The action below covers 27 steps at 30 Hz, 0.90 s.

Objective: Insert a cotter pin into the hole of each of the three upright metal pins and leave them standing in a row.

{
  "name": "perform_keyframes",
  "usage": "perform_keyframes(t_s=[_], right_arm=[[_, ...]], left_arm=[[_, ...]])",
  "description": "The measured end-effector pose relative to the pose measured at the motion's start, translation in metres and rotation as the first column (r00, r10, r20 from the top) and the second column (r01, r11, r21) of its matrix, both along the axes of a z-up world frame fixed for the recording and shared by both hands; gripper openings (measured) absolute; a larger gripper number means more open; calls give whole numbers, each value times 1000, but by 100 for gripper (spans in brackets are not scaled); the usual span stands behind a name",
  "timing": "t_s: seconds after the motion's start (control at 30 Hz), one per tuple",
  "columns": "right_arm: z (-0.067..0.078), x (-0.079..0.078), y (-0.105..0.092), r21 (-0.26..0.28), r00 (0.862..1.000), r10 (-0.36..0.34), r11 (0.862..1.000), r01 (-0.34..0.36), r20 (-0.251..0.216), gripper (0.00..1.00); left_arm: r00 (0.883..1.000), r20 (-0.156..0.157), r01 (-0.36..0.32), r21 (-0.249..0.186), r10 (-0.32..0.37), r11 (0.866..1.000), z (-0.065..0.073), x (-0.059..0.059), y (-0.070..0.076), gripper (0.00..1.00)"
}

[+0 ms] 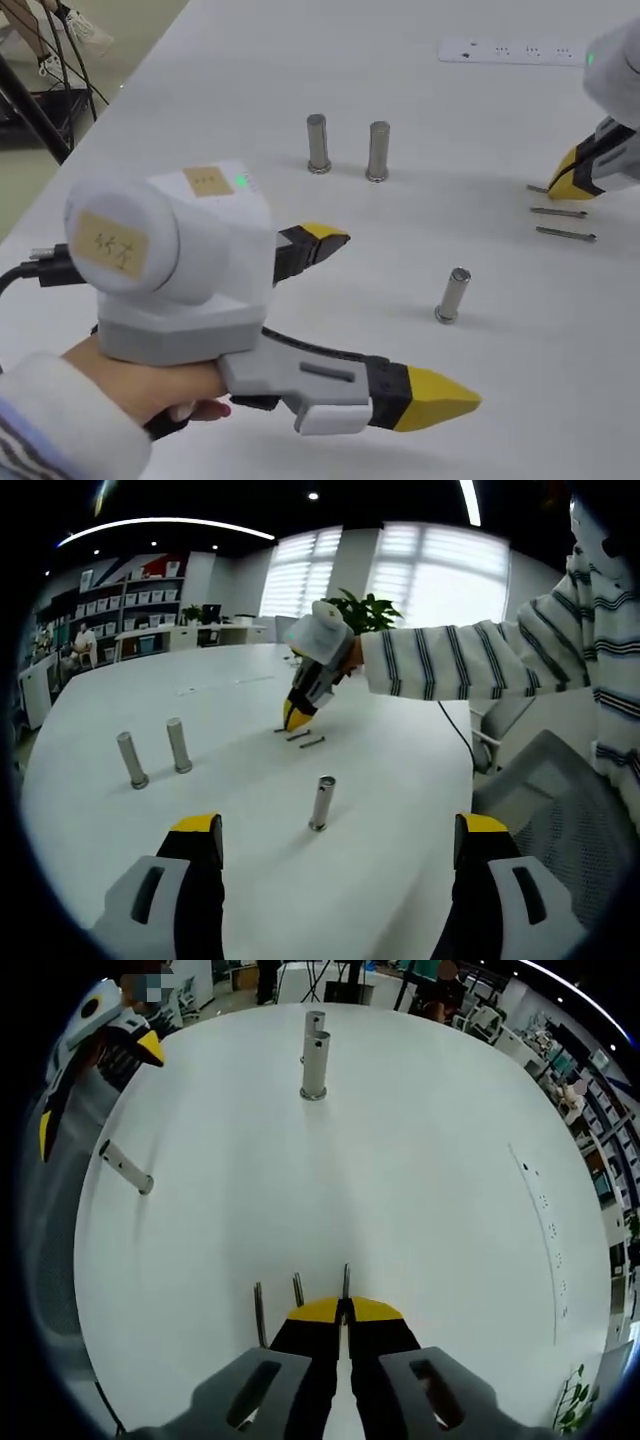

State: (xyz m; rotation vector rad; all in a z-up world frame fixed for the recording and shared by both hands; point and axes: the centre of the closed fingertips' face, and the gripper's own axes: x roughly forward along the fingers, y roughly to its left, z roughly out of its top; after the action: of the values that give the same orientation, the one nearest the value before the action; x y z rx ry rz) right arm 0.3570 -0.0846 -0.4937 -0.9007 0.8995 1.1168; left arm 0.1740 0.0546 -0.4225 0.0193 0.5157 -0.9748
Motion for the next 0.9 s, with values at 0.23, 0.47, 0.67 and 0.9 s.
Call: perform_keyframes(t_s=[0.23, 0.47, 0.67, 0.9], right_arm=[[-2, 6, 0, 18, 999, -31, 999, 31, -14, 0], [12, 5, 0, 31, 999, -38, 999, 36, 37, 0], [27, 2, -5, 63, 996, -43, 997, 37, 81, 0], [53, -26, 0, 147, 988, -53, 989, 32, 144, 0]], left_arm=[[1000, -16, -16, 0, 16, 1000, -1, 0, 1, 94], [1000, -17, -24, -17, 23, 1000, 4, 1, 0, 91], [1000, -16, -20, -12, 20, 1000, 5, 1, -1, 91], [1000, -10, -5, 7, 5, 1000, 5, 1, -3, 89]])
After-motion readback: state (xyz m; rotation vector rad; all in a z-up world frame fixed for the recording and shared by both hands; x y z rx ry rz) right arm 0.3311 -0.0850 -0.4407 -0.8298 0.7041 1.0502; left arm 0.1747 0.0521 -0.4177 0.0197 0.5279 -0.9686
